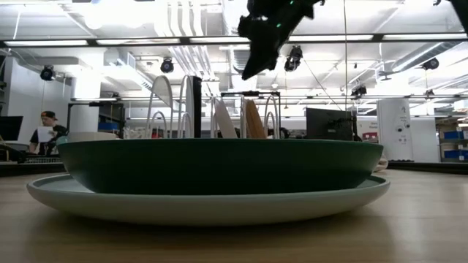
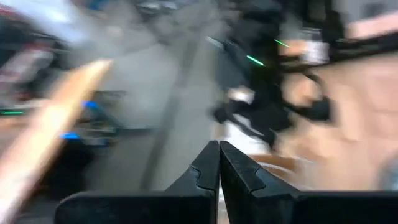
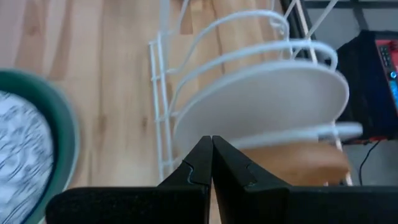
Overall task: Sort dishes
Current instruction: Put the white pattern plate into the dishwasher rack
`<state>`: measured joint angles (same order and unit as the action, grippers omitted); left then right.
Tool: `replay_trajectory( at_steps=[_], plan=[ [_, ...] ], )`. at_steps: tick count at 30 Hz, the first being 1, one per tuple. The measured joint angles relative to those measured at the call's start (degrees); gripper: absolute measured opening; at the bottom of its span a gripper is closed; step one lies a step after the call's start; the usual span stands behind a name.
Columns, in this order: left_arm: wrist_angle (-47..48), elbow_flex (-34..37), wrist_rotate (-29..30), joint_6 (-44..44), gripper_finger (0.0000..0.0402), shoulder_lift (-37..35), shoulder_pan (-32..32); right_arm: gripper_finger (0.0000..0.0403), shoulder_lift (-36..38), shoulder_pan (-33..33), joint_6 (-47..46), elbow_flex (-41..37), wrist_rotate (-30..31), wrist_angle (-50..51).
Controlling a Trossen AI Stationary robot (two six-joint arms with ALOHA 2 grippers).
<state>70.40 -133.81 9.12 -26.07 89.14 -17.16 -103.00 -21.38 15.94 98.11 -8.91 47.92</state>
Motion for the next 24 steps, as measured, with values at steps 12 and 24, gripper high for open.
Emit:
replay_trajectory(
  at_steps=[12, 24],
  plan=[
    [-4.8, 27.5, -7.7, 6.5, 0.0000, -5.5, 12.7, 0.0000, 21.6, 3.9, -7.3, -29.2, -0.2, -8.5],
    [-36.0, 68.9, 0.3, 16.6, 0.0000, -17.8, 30.7, 0.0000, 36.4, 11.7, -21.7, -57.5, -0.2, -23.5]
  ],
)
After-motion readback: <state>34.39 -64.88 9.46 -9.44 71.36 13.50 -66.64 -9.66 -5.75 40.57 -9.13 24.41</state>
